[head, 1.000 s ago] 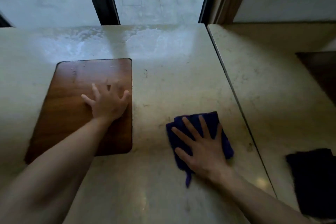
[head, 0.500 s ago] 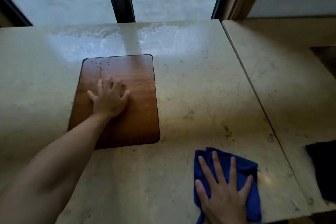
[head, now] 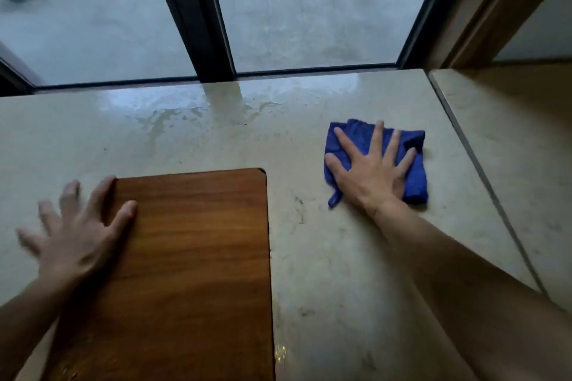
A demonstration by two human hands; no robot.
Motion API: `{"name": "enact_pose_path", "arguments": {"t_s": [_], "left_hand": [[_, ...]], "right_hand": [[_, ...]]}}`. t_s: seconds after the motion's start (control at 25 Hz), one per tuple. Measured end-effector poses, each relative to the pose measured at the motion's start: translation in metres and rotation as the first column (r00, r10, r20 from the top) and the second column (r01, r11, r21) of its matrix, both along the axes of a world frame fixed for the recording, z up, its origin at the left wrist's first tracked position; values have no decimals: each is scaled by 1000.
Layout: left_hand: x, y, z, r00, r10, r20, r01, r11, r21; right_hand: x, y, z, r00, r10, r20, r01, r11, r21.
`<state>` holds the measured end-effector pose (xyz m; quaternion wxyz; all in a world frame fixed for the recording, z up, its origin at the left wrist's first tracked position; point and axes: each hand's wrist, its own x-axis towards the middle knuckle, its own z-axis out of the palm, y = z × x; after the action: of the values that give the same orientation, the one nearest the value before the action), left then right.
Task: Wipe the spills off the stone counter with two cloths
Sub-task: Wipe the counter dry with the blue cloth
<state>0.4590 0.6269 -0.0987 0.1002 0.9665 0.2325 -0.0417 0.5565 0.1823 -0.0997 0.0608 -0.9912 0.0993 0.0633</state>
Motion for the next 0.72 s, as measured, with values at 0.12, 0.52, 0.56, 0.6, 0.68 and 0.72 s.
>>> {"name": "enact_pose_path", "arguments": {"t_s": [0.12, 0.52, 0.56, 0.6, 0.68, 0.72], "left_hand": [[4, 7, -17, 999, -21, 48, 19, 999, 43], [1, -4, -3, 1000, -20, 7, 19, 996, 83], [1, -6, 0, 1000, -21, 1, 21, 997, 80], [1, -6, 1, 1000, -22, -4, 22, 997, 68], [-1, -8, 2, 1000, -27, -7, 28, 998, 58], [-2, -8, 3, 999, -37, -9, 37, 998, 57]], "right_hand": [[108, -9, 1, 999, -45, 3, 45, 999, 5], [163, 67, 11, 949, 315, -21, -315, 949, -25], [146, 67, 10, 942, 334, -24, -334, 942, -35], [127, 69, 10, 935, 354, -28, -355, 934, -37], [77, 72, 10, 920, 390, -22, -391, 920, -29], [46, 73, 10, 916, 400, -13, -400, 916, -23]]}}
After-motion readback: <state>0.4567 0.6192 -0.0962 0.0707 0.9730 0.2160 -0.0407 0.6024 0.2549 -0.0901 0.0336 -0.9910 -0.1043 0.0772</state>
